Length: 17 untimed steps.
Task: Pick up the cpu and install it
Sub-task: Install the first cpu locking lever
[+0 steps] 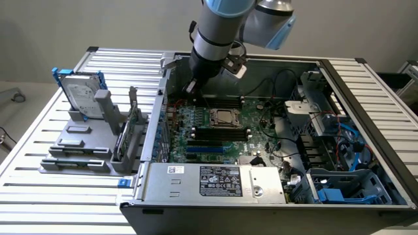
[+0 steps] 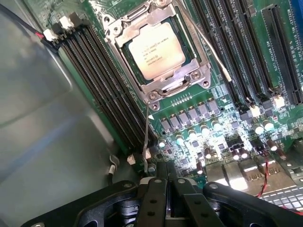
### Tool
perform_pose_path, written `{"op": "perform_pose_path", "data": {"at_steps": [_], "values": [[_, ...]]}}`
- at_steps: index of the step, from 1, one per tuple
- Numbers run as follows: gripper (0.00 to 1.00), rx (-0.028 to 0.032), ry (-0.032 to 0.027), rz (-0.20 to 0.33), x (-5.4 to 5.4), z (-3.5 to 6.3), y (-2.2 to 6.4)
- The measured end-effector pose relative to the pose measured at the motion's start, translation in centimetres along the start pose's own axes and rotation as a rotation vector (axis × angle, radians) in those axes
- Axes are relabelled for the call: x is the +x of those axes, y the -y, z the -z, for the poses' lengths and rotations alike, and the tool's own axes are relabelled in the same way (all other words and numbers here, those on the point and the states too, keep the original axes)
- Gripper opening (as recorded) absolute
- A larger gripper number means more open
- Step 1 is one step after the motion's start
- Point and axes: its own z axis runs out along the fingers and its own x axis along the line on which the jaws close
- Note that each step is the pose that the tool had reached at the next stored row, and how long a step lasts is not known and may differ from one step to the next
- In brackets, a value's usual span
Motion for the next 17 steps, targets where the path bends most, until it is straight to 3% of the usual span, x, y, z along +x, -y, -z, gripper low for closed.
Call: {"op": "perform_pose_path", "data": {"at_steps": [6, 11, 13, 17], "values": [[0.11, -0.0258, -0.0215, -0.034, 0.0, 0.10, 0.03], [0.11, -0.0339, -0.0292, -0.047, -0.2, 0.11, 0.51], [0.11, -0.0398, -0.0325, -0.046, -0.5, 0.06, 0.92], [0.11, -0.0660, -0.0478, -0.038, -0.6, -0.06, 1.43]]}}
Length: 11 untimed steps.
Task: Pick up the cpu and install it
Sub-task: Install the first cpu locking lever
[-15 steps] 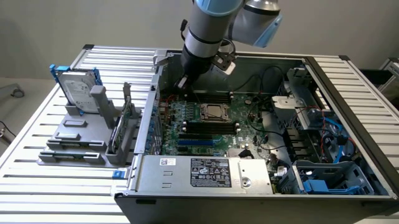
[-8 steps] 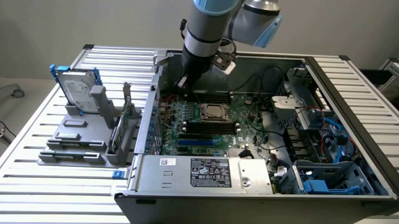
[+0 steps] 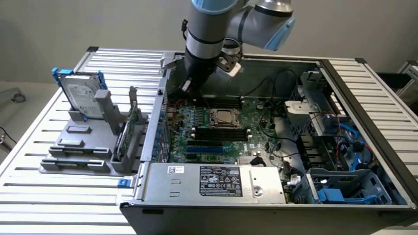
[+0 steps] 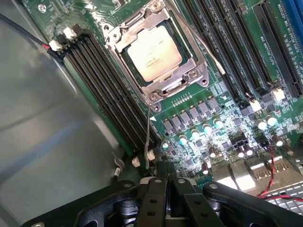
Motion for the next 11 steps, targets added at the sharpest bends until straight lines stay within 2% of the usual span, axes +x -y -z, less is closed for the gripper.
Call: {"op": "perform_pose_path", "data": {"at_steps": [2, 11], "values": [[0.11, -0.0106, -0.0094, 0.004, -0.04, -0.02, 0.09], [0.11, -0.0612, -0.0633, 0.021, -0.14, -0.04, 0.27]]}}
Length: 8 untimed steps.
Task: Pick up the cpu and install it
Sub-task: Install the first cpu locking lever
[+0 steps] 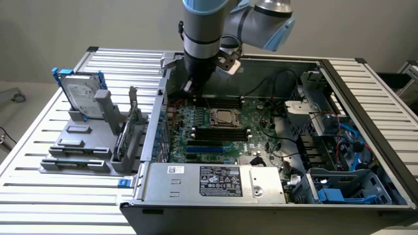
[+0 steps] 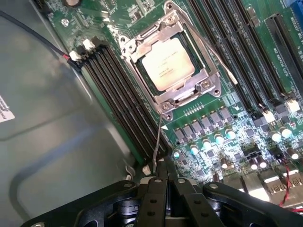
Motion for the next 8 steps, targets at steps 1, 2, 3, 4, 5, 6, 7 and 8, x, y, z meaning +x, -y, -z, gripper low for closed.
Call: {"op": "perform_pose_path", "data": {"at_steps": [1, 2, 3, 4, 5, 6, 7, 8], "values": [[0.11, -0.0091, -0.0062, 0.003, 0.00, 0.00, 0.01], [0.11, -0.0187, -0.0122, 0.006, 0.00, 0.00, 0.02], [0.11, -0.0293, -0.0185, 0.009, 0.00, -0.01, 0.03], [0.11, -0.0412, -0.0258, 0.013, 0.01, -0.01, 0.03], [0.11, -0.0518, -0.0324, 0.016, 0.01, -0.01, 0.03], [0.11, -0.0623, -0.0387, 0.020, 0.01, -0.01, 0.03], [0.11, -0.0732, -0.0451, 0.023, 0.02, -0.01, 0.04], [0.11, -0.0828, -0.0511, 0.026, 0.03, -0.02, 0.04]]}}
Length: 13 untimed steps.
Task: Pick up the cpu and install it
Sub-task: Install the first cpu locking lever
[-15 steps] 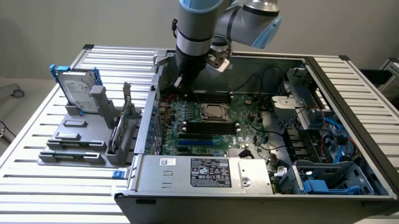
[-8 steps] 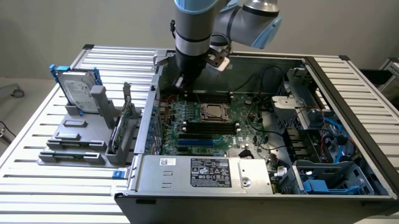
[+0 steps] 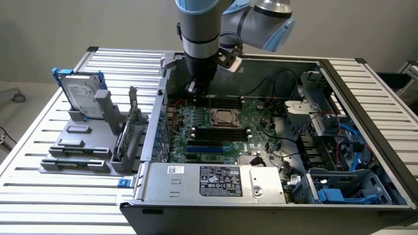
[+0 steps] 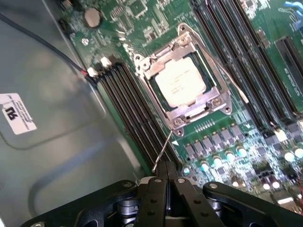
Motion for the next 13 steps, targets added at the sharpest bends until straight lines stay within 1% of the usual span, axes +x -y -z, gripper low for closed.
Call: {"op": "perform_pose_path", "data": {"at_steps": [2, 3, 4, 6, 9, 13], "values": [[0.11, -0.0175, -0.0105, 0.006, 0.02, -0.01, 0.01], [0.11, -0.0254, -0.0153, 0.008, 0.03, -0.01, 0.02], [0.11, -0.0318, -0.0194, 0.010, 0.05, -0.02, 0.03], [0.11, -0.0397, -0.0241, 0.011, 0.09, -0.06, -0.04], [0.11, -0.0487, -0.0274, -0.003, 0.11, -0.17, -0.14], [0.11, -0.0608, -0.0298, -0.042, 0.08, -0.41, -0.24]]}}
